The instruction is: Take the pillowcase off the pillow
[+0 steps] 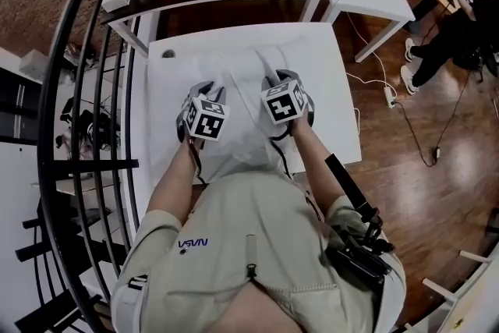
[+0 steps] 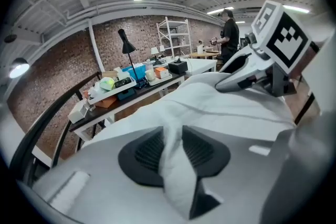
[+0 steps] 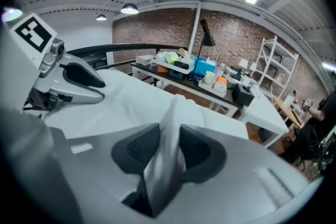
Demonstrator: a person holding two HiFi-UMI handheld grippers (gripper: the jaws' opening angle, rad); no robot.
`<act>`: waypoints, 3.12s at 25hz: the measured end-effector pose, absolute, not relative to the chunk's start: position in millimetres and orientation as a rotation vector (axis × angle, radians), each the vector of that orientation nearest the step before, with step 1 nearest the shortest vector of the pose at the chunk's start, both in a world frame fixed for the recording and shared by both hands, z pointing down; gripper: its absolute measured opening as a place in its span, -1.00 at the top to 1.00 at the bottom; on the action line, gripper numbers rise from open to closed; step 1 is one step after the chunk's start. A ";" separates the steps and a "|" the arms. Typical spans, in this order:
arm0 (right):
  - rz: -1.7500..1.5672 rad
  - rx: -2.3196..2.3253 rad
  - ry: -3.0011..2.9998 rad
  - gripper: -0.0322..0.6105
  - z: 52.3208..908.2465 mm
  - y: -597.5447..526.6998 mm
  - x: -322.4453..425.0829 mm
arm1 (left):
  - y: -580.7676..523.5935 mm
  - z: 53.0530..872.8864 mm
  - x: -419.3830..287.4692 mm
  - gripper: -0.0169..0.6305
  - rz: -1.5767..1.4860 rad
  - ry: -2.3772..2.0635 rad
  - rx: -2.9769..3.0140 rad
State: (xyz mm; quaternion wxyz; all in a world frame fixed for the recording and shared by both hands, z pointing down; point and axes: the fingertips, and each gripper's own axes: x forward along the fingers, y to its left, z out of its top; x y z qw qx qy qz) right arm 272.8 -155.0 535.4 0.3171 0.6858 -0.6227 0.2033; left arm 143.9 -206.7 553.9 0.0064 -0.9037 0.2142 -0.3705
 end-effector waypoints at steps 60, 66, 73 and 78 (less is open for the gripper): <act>0.538 2.055 -1.846 0.46 479.3 -117.2 312.3 | -223.2 473.3 142.4 0.28 -0.817 0.723 -2.881; 0.509 2.065 -1.739 0.46 468.8 -138.9 315.9 | -238.8 478.4 166.6 0.28 -0.770 0.603 -2.954; 0.597 1.891 -1.725 0.40 481.4 -187.1 332.2 | -253.3 512.4 197.2 -0.02 -1.033 0.447 -2.905; 0.727 1.780 -1.697 0.34 508.1 -214.6 350.5 | -261.4 537.2 207.7 -0.09 -1.183 0.438 -2.889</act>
